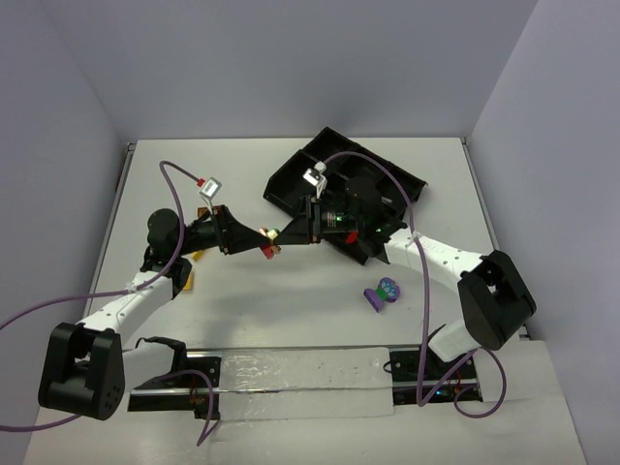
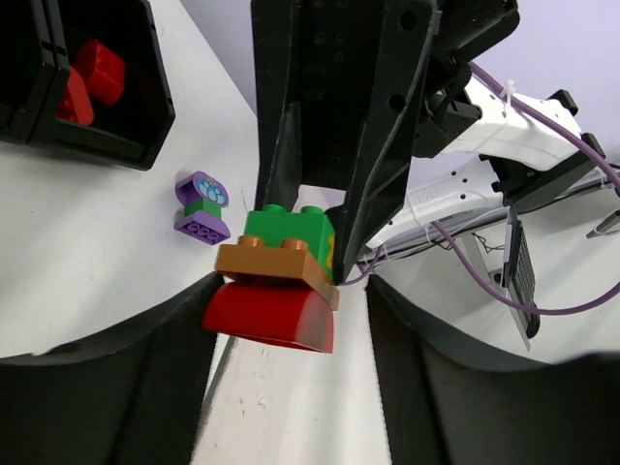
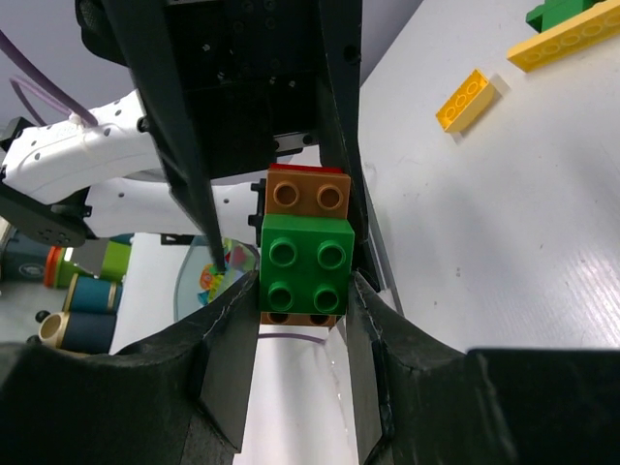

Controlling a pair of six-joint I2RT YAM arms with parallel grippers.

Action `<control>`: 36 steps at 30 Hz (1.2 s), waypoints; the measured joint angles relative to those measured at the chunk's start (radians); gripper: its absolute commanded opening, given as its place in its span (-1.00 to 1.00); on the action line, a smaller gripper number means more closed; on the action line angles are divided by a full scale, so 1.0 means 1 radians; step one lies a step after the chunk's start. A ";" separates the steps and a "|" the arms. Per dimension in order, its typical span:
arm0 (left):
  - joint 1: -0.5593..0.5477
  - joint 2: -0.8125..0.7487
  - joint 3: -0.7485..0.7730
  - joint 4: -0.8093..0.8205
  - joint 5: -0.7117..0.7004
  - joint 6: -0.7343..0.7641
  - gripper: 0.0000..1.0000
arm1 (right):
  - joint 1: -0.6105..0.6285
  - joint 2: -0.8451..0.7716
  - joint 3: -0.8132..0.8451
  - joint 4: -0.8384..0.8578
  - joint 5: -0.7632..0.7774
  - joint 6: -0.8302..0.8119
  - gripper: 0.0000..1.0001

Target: Sort the legos into containers by color

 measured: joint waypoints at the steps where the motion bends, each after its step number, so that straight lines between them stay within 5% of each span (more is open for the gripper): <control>1: 0.000 0.000 -0.001 0.000 -0.001 0.000 0.12 | 0.000 0.000 0.001 0.001 -0.004 0.000 -0.79; 6: 0.000 0.000 -0.006 0.002 -0.005 -0.006 -0.37 | 0.002 0.002 0.013 0.005 -0.018 -0.003 -0.79; 9: 0.001 0.000 -0.006 0.006 -0.009 -0.011 -0.98 | 0.003 0.010 0.013 0.004 -0.027 -0.009 -0.80; 28: -0.001 0.001 -0.006 -0.048 -0.069 0.002 -0.99 | -0.067 0.006 0.040 -0.115 0.041 -0.088 -0.81; 36: -0.001 -0.004 0.027 -0.292 -0.174 0.112 -0.99 | -0.066 -0.002 0.091 -0.369 0.312 -0.198 -0.80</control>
